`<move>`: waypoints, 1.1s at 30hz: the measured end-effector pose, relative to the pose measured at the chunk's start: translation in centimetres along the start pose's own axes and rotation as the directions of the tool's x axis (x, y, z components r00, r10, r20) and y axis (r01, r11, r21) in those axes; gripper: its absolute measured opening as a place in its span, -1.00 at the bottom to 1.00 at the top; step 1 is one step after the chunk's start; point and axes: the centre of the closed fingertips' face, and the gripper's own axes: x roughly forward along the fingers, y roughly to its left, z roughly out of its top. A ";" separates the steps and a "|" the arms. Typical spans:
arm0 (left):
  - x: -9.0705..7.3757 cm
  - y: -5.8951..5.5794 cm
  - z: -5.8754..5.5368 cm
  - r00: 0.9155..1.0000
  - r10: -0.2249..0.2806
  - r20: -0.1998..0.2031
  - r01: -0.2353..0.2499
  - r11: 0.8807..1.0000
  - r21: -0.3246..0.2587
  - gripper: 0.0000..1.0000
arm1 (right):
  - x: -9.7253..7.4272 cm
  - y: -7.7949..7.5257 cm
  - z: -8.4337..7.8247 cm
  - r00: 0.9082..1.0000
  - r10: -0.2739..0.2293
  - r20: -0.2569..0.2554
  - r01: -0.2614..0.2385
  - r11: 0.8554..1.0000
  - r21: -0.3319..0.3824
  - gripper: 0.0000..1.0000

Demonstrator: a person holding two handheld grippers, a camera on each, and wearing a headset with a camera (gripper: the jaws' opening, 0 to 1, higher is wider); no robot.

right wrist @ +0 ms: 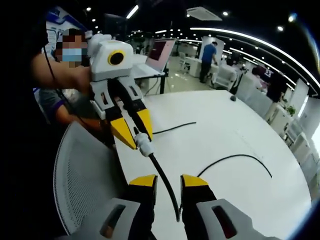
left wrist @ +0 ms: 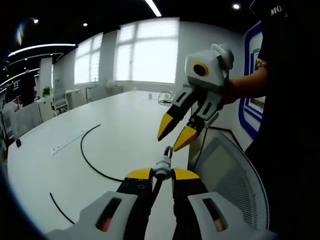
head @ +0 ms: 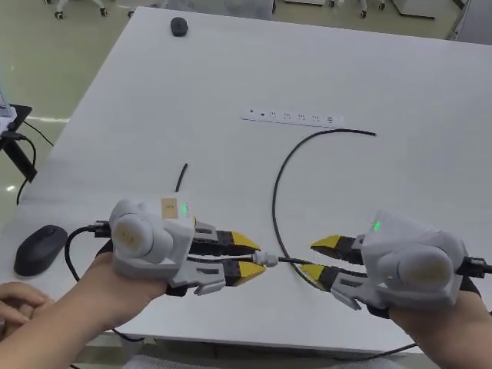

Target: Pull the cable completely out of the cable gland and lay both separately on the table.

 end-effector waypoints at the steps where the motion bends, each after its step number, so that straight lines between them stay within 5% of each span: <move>1: 0.0 0.0 0.0 1.000 0.001 0.000 -0.001 1.000 -0.001 -0.70 | 0.3 0.2 0.1 1.000 0.001 -0.019 -0.001 1.000 -0.017 -0.75; 8: 0.0 -0.1 0.1 1.000 0.001 0.000 -0.001 1.000 -0.006 -0.70 | 0.9 0.8 0.3 0.997 -0.020 -0.081 0.008 0.989 -0.149 -0.84; 19: 0.2 -0.2 0.4 1.000 0.000 0.005 0.000 1.000 -0.010 -0.70 | 1.1 1.0 0.7 0.995 -0.059 -0.079 0.037 0.964 -0.262 -0.98; 33: 0.7 -0.2 1.1 1.000 -0.010 0.007 0.010 1.000 0.002 -0.70 | 0.3 -0.6 -0.5 0.998 -0.050 -0.035 0.046 0.993 -0.112 -1.00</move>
